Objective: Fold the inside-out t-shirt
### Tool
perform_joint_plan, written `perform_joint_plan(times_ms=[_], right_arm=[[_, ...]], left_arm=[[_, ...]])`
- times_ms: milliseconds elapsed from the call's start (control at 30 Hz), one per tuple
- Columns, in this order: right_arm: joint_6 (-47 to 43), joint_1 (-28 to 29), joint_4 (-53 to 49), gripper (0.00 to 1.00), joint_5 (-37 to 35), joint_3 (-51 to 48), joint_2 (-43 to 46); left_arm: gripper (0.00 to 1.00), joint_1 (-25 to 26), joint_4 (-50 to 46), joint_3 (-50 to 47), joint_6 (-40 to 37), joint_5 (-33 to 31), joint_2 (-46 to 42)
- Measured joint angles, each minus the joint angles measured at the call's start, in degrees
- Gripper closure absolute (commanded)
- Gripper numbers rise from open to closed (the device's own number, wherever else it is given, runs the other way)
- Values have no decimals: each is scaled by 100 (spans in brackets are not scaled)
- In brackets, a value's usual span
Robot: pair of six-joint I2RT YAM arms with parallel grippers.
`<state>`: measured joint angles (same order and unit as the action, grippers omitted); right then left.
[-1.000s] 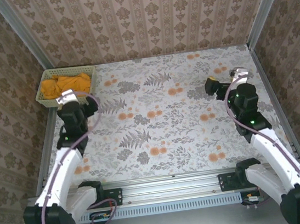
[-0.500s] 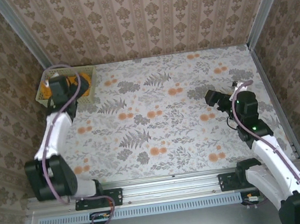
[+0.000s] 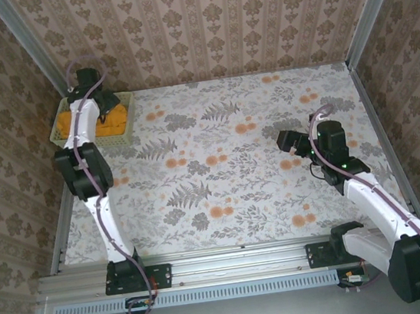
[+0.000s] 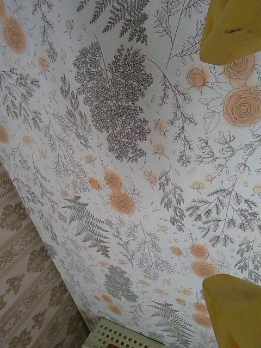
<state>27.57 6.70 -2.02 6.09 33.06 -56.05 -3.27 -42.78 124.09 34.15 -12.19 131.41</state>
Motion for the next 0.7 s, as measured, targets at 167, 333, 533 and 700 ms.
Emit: perform_joint_plan(times_ms=[167,333,533,700], right_arm=[[0,35,-7,0,0,0,0],[4,59,-140,0,-4,-4,96],[4,70,-391,0,-28,-7,260],[7,70,-619,0,-140,-7,490]], left_arm=[[1,-96,-426,944,20,-50,813],[15,-101,-522,1451,52,44,1338],[56,-138,-476,1523,85,372,1491],[87,-177,-479,1749,70,669,1478]])
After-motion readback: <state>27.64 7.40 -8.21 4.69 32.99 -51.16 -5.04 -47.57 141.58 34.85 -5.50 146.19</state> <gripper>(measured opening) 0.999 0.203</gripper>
